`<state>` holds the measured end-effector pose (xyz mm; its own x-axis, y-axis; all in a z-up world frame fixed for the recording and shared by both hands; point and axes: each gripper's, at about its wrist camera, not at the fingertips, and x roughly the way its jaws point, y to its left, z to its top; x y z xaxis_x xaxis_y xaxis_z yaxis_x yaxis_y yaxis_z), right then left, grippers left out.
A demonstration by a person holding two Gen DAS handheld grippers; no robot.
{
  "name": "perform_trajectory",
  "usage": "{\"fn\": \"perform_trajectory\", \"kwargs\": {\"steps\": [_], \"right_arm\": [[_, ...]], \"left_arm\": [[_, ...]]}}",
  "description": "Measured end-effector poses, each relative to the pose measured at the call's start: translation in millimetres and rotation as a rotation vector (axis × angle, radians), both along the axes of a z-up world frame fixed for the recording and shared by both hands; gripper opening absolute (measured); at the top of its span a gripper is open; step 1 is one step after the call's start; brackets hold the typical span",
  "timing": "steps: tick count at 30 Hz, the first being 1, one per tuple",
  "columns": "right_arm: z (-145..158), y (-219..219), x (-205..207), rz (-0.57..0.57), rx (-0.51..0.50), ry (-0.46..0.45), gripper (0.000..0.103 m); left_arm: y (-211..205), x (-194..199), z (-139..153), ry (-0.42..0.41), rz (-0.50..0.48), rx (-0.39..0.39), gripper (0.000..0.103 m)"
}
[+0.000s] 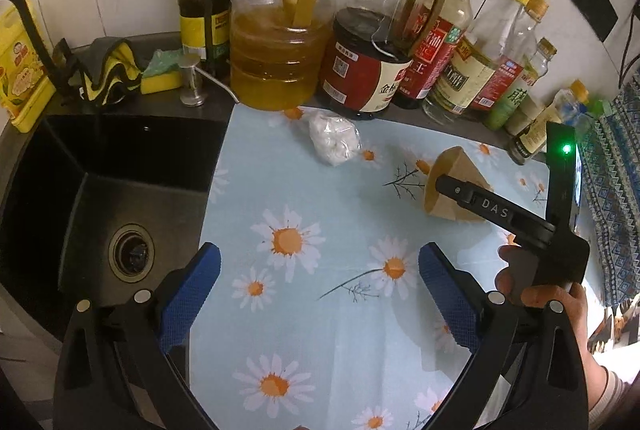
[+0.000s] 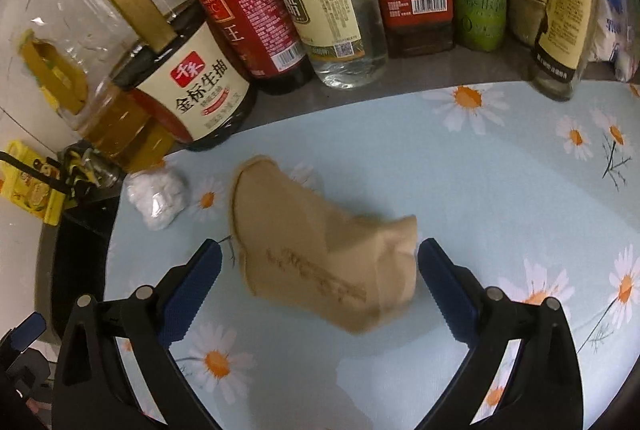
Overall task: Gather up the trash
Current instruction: 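Grasp the brown paper cup with the right tool while the left tool grasps the plastic-wrapped bundle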
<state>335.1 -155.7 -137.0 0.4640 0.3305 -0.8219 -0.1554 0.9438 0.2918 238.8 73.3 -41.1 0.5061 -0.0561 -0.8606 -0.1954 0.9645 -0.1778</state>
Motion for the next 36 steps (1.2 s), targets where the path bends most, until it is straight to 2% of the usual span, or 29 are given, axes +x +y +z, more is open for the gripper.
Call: {"fn": "perform_trajectory", "kwargs": {"steps": [1, 3, 9, 18, 25, 28, 36], "right_arm": [[-1.3, 0.4, 1.6, -0.002, -0.002, 0.005, 0.094], [-4.7, 2.4, 4.1, 0.002, -0.009, 0.022, 0.085], [-3.7, 2.8, 3.3, 0.024, -0.021, 0.008, 0.078], [10.7, -11.2, -6.0, 0.047, 0.023, 0.000, 0.076], [19.0, -34.4, -29.3, 0.110, 0.124, -0.002, 0.076], [20.4, -46.0, -40.2, 0.126, 0.177, -0.004, 0.076], [22.1, -67.6, -61.0, 0.137, 0.187, -0.019, 0.076]], "left_arm": [[0.0, 3.0, -2.6, 0.005, 0.000, 0.000, 0.096], [0.5, 6.8, -5.4, 0.012, -0.002, -0.003, 0.096], [-0.7, 15.0, -9.7, 0.020, -0.010, 0.000, 0.096], [0.7, 34.2, -20.1, 0.024, -0.020, 0.002, 0.096], [1.6, 75.7, -35.2, 0.020, -0.045, 0.015, 0.096], [0.3, 92.9, -38.5, -0.001, -0.038, 0.048, 0.096], [-9.5, 133.8, -57.8, -0.005, -0.076, 0.098, 0.093]]}}
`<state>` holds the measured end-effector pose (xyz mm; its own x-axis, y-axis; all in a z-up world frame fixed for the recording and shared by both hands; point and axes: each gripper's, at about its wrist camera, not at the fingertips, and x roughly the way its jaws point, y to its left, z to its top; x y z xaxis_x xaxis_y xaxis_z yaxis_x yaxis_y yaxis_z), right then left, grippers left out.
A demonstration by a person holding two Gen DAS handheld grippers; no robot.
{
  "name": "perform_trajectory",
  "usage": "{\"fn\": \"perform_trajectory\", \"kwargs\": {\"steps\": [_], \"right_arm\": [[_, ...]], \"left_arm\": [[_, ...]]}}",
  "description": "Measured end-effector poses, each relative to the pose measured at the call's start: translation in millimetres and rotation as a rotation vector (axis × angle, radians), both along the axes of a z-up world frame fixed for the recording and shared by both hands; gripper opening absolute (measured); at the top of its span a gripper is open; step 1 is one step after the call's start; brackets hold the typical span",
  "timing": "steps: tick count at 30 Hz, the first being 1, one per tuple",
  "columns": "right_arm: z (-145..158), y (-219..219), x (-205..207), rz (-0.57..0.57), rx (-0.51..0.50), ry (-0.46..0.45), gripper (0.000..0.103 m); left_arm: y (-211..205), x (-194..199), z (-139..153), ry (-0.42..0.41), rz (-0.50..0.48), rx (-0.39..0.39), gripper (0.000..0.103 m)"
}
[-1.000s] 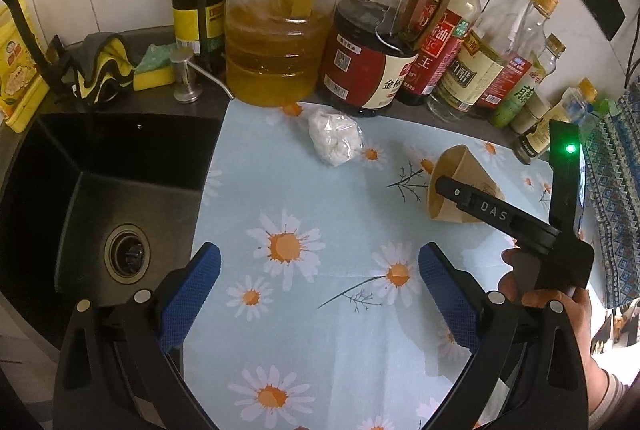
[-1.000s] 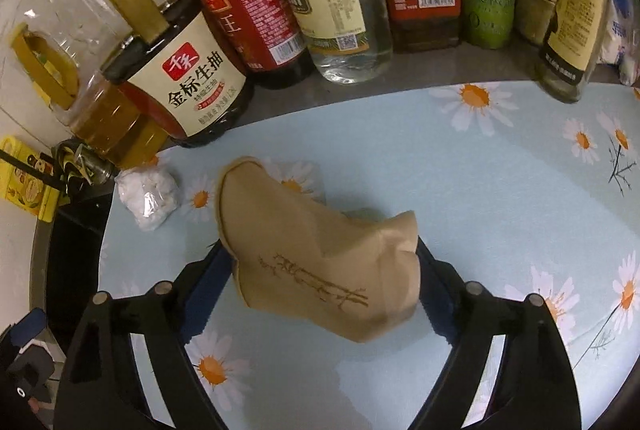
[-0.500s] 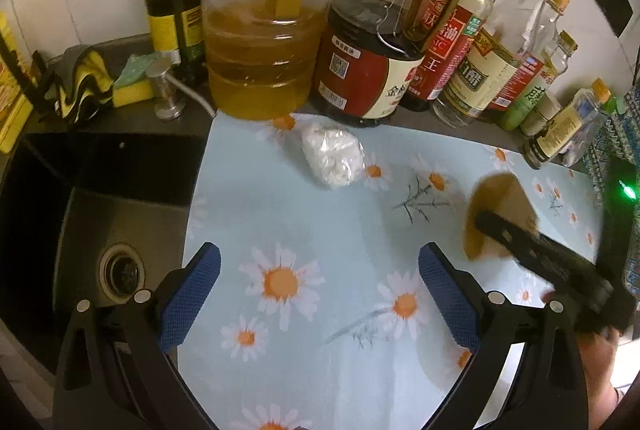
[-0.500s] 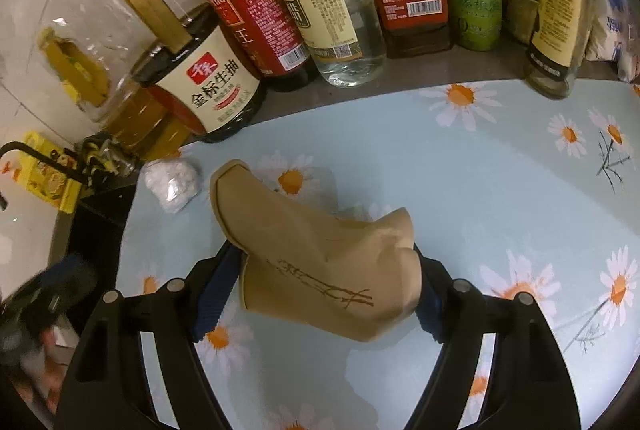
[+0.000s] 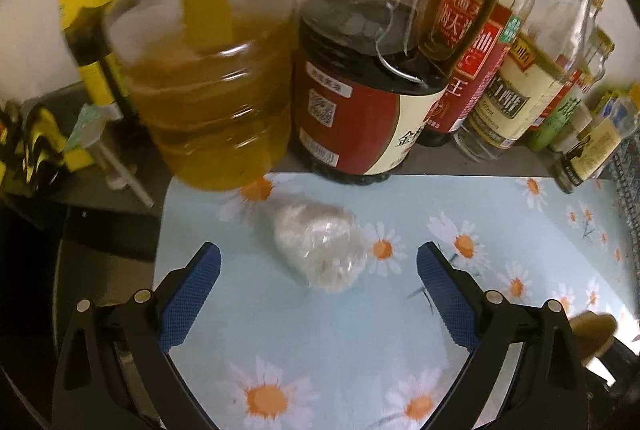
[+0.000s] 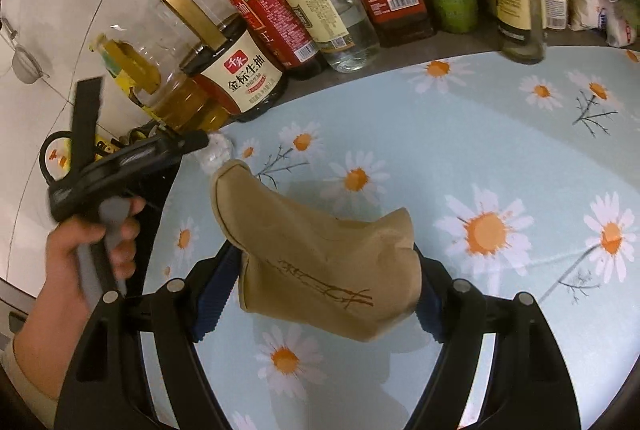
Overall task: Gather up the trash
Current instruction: 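Grasp the brown paper cup with the right tool while the left tool grasps the plastic-wrapped bundle, then carry the paper cup and wrapped bundle down over the black bin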
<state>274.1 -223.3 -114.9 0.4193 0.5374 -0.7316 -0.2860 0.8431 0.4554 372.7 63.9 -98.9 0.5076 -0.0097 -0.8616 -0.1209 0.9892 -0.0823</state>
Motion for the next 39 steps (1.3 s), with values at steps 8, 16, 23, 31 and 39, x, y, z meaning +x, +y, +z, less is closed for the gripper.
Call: {"fn": "perform_trajectory", "kwargs": {"steps": [8, 16, 23, 31, 39], "right_arm": [[-7.6, -20.7, -8.7, -0.018, 0.002, 0.000, 0.076], [-6.8, -23.5, -13.9, 0.008, 0.008, -0.017, 0.077], [-5.8, -19.5, -16.1, 0.013, -0.012, -0.016, 0.077], [2.2, -12.8, -34.9, 0.022, -0.043, -0.044, 0.077], [8.1, -8.0, -67.6, 0.006, -0.056, -0.059, 0.077]], "left_arm": [[-2.4, 21.7, -21.1, 0.032, -0.025, 0.034, 0.063], [-1.3, 21.3, -23.7, 0.020, -0.036, 0.025, 0.050], [-5.8, 4.4, -11.9, 0.006, -0.056, 0.007, 0.050], [-16.0, -43.0, 12.7, -0.023, -0.117, 0.002, 0.050], [-27.2, -102.2, 32.3, -0.067, -0.149, 0.001, 0.050]]}}
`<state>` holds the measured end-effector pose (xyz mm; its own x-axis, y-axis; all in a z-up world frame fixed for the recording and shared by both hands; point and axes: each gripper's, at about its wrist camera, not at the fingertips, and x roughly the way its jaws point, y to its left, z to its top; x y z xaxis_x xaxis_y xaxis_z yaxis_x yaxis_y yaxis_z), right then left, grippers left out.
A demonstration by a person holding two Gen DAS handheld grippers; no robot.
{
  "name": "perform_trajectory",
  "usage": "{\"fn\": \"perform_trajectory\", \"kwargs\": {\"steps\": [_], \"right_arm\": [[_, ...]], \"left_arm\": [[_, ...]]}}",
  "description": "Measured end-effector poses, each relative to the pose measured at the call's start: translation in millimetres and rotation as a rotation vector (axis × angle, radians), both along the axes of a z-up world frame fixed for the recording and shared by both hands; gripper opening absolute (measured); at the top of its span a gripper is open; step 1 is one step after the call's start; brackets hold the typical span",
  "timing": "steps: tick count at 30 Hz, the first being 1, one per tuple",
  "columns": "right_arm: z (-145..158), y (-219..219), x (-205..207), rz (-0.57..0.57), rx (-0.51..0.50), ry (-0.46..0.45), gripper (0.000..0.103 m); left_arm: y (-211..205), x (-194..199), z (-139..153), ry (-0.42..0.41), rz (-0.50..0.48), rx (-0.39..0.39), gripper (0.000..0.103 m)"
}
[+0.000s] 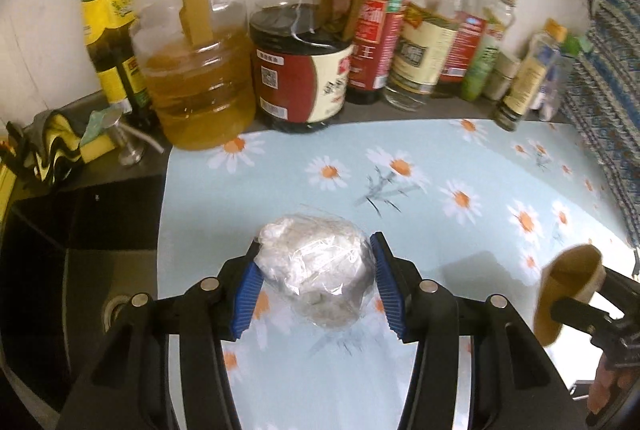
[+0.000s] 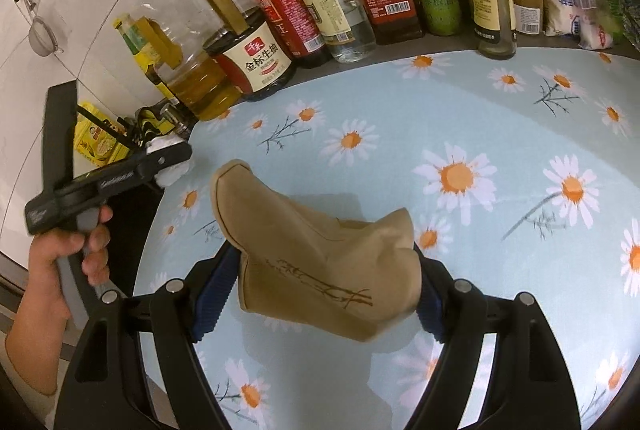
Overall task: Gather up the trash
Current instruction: 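Carry the paper cup and wrapped bundle down over the black bin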
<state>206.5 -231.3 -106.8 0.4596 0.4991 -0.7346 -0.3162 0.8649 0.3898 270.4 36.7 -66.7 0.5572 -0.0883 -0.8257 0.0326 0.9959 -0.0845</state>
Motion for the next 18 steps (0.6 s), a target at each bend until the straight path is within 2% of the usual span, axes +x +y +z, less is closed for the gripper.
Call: {"fn": "perform_trajectory", "kwargs": {"steps": [10, 18], "right_arm": [[3.5, 10.0, -49.3, -0.005, -0.007, -0.022, 0.077], [2.1, 29.2, -91.1, 0.013, -0.029, -0.031, 0.077]], "left_arm": [[-10.1, -85.7, 14.7, -0.006, -0.027, -0.041, 0.050], [-10.5, -151.6, 12.6, -0.002, -0.046, -0.073, 0.050]]}}
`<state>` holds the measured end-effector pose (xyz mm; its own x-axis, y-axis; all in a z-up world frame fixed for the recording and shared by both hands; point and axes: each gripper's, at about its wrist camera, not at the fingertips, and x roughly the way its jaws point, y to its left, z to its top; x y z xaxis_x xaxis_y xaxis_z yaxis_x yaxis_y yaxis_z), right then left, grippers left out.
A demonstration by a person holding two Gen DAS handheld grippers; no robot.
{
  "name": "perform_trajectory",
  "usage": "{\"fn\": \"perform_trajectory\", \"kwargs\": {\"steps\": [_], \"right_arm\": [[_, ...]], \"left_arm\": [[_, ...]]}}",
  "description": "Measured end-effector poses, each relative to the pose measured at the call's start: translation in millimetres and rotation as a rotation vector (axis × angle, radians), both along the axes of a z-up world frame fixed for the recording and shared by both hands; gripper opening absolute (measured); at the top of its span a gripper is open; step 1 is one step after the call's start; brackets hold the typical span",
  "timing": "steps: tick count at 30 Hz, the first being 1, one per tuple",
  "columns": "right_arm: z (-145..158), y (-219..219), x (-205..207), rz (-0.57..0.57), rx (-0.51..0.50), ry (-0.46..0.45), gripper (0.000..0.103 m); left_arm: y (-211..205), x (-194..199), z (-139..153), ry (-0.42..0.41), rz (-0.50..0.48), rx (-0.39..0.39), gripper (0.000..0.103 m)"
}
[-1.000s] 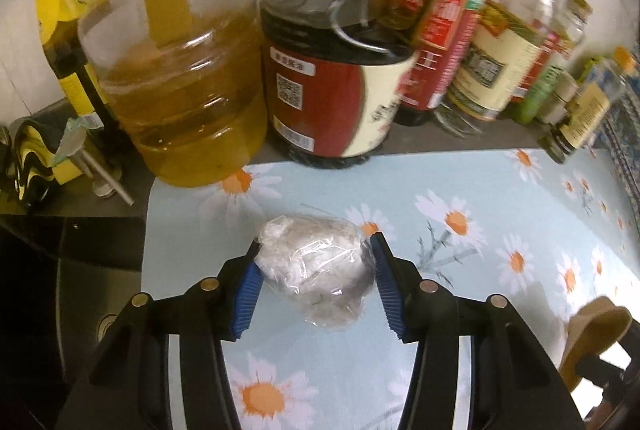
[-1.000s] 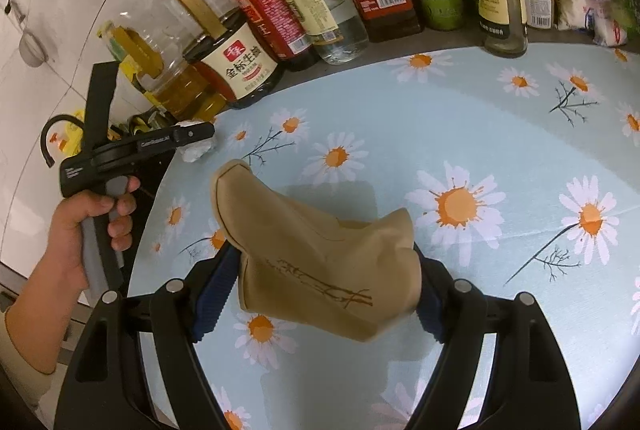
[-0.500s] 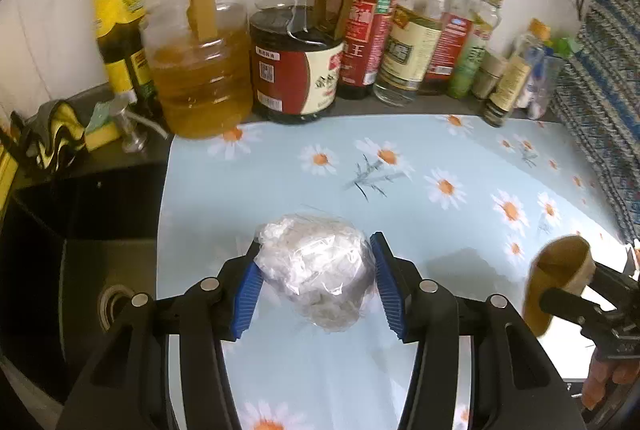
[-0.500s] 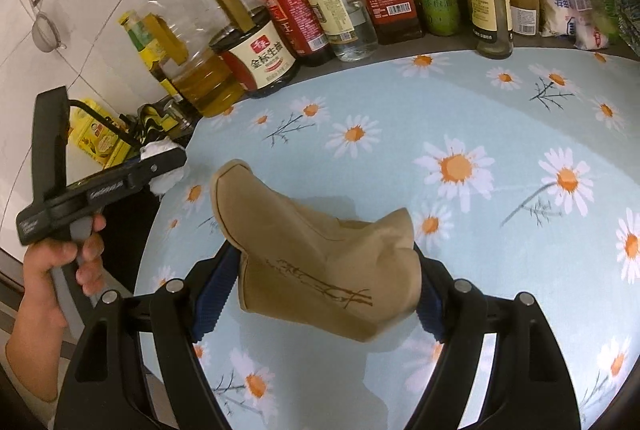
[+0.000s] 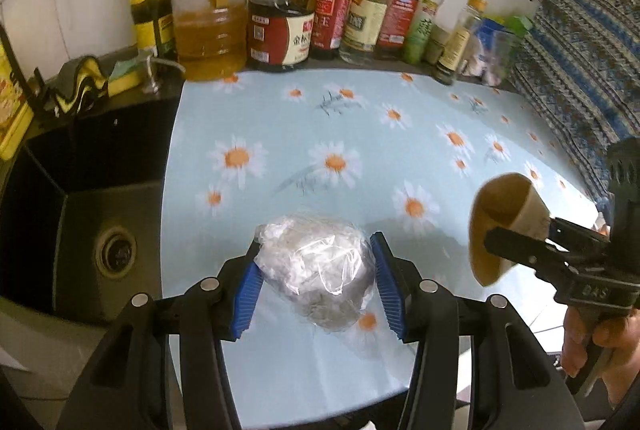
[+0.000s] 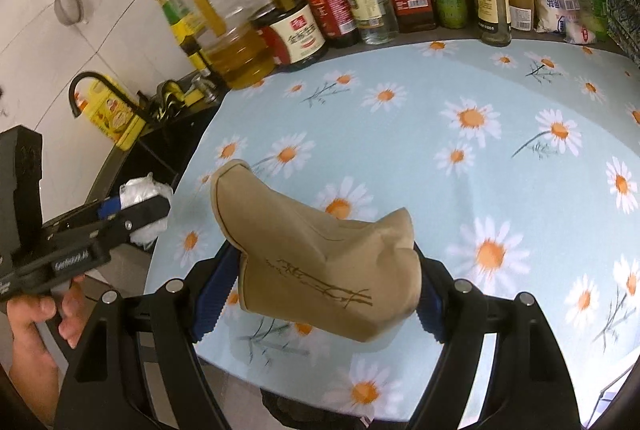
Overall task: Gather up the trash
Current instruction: 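Carry the paper cup and wrapped bundle down over the black bin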
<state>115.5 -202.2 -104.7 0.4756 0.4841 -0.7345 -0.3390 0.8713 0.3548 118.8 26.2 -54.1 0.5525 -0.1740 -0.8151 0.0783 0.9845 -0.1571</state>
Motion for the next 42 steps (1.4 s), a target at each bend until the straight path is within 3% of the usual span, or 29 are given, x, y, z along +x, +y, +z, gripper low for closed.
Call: {"fn": "perform_trajectory", "kwargs": {"steps": [22, 34, 42], "right_arm": [[-39.1, 50.4, -114.8, 0.064, -0.025, 0.071, 0.077], [-60.9, 59.9, -141.2, 0.078, -0.048, 0.119, 0.077], [-89.9, 62.2, -149.5, 0.087, -0.087, 0.181, 0.077]], "left_arm": [[21.7, -134.4, -40.7, 0.075, 0.001, -0.078, 0.050], [27.0, -161.6, -63.6, 0.127, -0.002, -0.087, 0.050], [30.1, -174.4, -96.3, 0.201, 0.004, -0.097, 0.050]]}}
